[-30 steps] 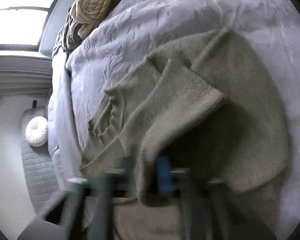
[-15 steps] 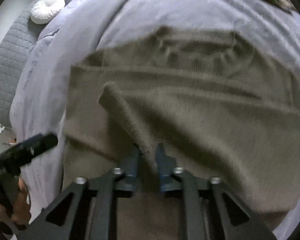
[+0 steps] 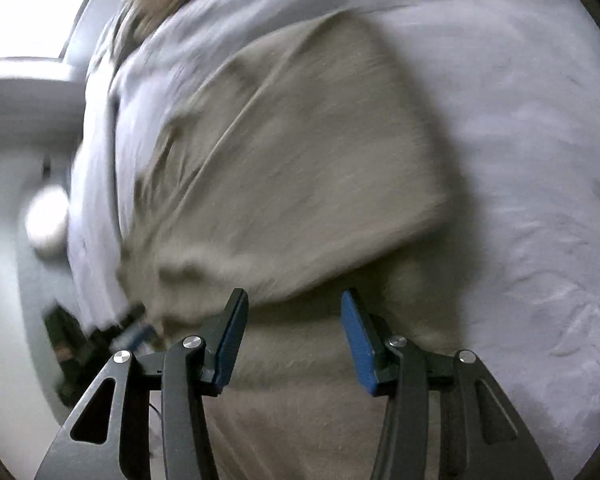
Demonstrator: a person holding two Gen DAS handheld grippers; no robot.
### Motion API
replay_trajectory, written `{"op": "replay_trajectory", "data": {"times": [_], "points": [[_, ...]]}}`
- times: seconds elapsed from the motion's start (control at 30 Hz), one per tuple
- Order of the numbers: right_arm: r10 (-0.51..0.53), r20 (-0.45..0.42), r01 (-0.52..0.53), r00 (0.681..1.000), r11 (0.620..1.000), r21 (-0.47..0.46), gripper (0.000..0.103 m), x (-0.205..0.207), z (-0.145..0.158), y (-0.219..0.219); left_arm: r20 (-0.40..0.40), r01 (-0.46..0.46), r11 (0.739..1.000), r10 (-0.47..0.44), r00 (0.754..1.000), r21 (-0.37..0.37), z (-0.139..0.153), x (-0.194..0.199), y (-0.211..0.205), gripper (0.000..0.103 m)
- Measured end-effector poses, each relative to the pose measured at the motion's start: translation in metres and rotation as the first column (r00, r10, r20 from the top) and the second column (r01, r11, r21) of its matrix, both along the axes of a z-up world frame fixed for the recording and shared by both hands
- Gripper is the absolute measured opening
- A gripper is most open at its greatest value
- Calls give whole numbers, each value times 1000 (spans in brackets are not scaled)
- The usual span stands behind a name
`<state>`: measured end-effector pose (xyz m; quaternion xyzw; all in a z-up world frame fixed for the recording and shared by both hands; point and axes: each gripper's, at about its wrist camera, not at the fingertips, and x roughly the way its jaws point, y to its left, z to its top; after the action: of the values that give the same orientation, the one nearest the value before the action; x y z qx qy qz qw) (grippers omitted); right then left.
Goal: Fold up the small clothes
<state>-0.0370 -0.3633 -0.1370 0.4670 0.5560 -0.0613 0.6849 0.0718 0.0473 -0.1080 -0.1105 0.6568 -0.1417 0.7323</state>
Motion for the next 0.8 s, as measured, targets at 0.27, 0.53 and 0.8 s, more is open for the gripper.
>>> {"op": "replay_trajectory", "data": {"times": [0.27, 0.53, 0.8], "points": [[-128, 55, 126, 990, 991, 39, 6, 3, 4, -39, -32, 19, 996, -21, 999, -83, -2, 8, -12, 8], [72, -56, -77, 996, 993, -89, 9, 6, -17, -37, 1, 84, 996, -84, 996, -28, -8, -10, -14, 8], [150, -2, -148, 989, 975, -167, 56, -14, 24, -46, 51, 55, 995, -60, 997, 88, 11, -16, 10, 8]]}}
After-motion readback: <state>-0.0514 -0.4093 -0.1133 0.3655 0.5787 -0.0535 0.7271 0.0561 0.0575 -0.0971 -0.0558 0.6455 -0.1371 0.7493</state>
